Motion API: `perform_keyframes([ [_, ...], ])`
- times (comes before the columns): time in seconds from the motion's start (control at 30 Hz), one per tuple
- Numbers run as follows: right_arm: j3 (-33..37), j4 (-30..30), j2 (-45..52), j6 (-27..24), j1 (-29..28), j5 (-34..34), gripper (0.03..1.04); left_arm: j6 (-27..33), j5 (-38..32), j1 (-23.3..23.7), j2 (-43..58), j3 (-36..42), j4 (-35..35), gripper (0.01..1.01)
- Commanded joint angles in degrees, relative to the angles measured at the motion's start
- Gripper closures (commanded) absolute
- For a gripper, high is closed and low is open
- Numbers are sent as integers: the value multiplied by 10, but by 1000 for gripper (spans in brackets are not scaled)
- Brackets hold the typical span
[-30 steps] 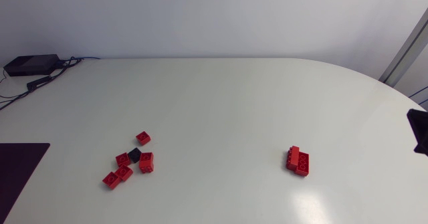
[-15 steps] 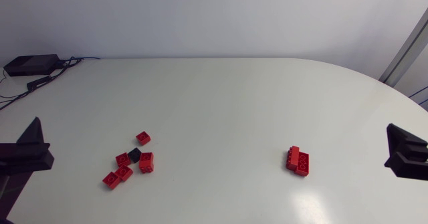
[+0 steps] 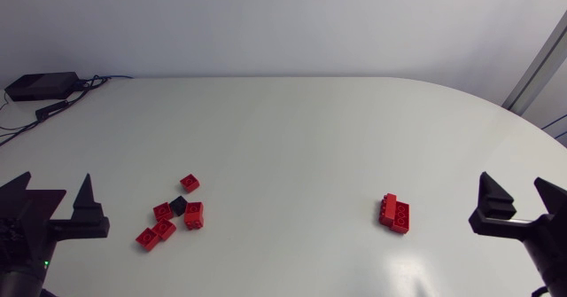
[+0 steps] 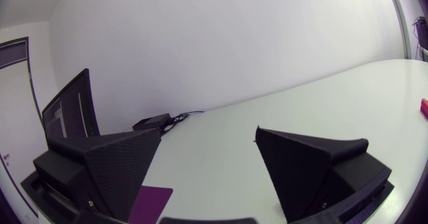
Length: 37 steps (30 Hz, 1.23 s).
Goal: Sort duplo bricks by size, large to the right and small to the left
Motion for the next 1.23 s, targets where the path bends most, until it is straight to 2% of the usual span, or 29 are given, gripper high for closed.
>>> perform_keyframes([
  [0.0, -21, 36, -4, -25, -5, -2, 70, 5, 1, -3, -10, -11, 10, 44],
  [1.0, -120, 154, -1, 16, -66, -192, 70, -194, 284, 123, -3, -30, 29, 44],
  [1.2, -121, 156, -1, 16, -67, -195, 70, -197, 288, 125, -3, -30, 29, 44],
])
